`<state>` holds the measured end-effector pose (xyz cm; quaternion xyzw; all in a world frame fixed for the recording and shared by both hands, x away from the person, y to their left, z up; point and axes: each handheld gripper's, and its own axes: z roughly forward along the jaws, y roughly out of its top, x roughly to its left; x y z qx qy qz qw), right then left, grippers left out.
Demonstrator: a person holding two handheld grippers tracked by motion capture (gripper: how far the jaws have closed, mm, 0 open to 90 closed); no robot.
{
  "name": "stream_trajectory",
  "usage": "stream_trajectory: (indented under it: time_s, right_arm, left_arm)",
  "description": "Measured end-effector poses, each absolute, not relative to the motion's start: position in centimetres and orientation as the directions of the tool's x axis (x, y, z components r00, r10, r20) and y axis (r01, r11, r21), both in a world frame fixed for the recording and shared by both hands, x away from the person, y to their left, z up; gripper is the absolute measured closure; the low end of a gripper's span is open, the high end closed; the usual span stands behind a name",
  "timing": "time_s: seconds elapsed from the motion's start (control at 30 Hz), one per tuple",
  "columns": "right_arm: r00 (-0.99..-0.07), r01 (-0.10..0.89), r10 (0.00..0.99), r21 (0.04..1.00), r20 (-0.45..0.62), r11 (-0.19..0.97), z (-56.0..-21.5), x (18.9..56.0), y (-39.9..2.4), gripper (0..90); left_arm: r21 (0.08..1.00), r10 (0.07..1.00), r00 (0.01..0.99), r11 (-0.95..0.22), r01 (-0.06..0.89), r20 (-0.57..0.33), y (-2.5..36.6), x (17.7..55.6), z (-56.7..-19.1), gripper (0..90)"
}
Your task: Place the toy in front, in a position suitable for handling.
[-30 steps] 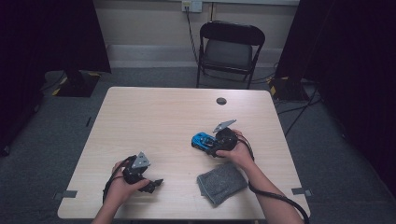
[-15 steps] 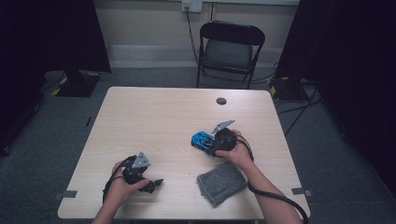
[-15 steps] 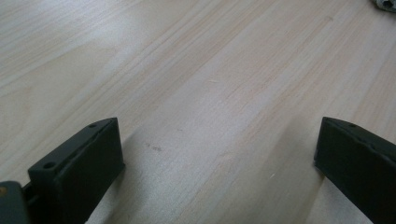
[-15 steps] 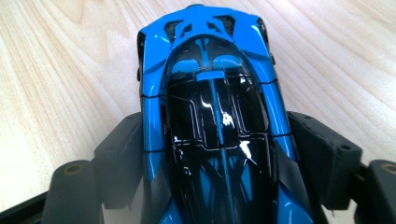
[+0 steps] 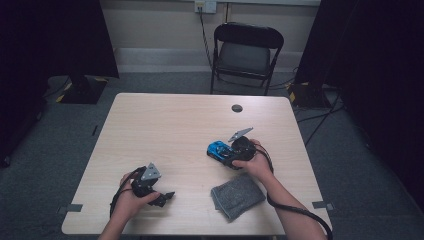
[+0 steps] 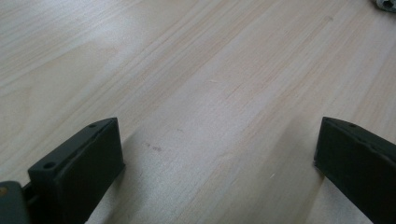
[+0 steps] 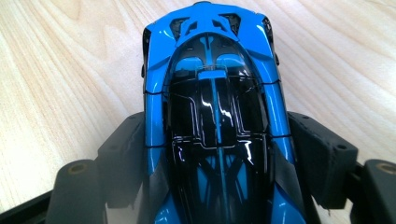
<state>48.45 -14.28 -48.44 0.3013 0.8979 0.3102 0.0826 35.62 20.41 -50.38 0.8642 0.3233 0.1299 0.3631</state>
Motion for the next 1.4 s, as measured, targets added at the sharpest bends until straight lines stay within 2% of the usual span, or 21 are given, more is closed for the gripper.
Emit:
stream_trajectory:
  time_s: [0.43,0.7,0.93,1.2,1.4]
  right_arm:
    - [-0.795,0.502,0.605,0.611,0.047,0.612,-47.1,49.0,-14.8,26.4]
    - [-0.795,0.501,0.605,0.617,0.051,0.607,-46.6,49.9,-13.6,27.7]
    - [-0.817,0.461,0.577,0.624,0.020,0.631,-46.0,50.9,-10.8,27.7]
    - [-0.839,0.432,0.544,0.622,0.012,0.653,-47.1,52.1,-7.9,27.7]
    - [-0.858,0.406,0.514,0.625,0.010,0.666,-48.1,52.2,-7.2,27.6]
  left_arm:
    - [0.712,0.653,0.757,-0.527,0.464,-0.010,20.4,35.6,-50.4,0.5]
    - [0.712,0.653,0.757,-0.527,0.464,-0.010,20.4,35.6,-50.4,0.5]
    - [0.712,0.653,0.757,-0.527,0.464,-0.010,20.4,35.6,-50.4,0.5]
    - [0.712,0.653,0.757,-0.527,0.464,-0.010,20.4,35.6,-50.4,0.5]
    - [0.712,0.653,0.757,-0.527,0.464,-0.010,20.4,35.6,-50.4,0.5]
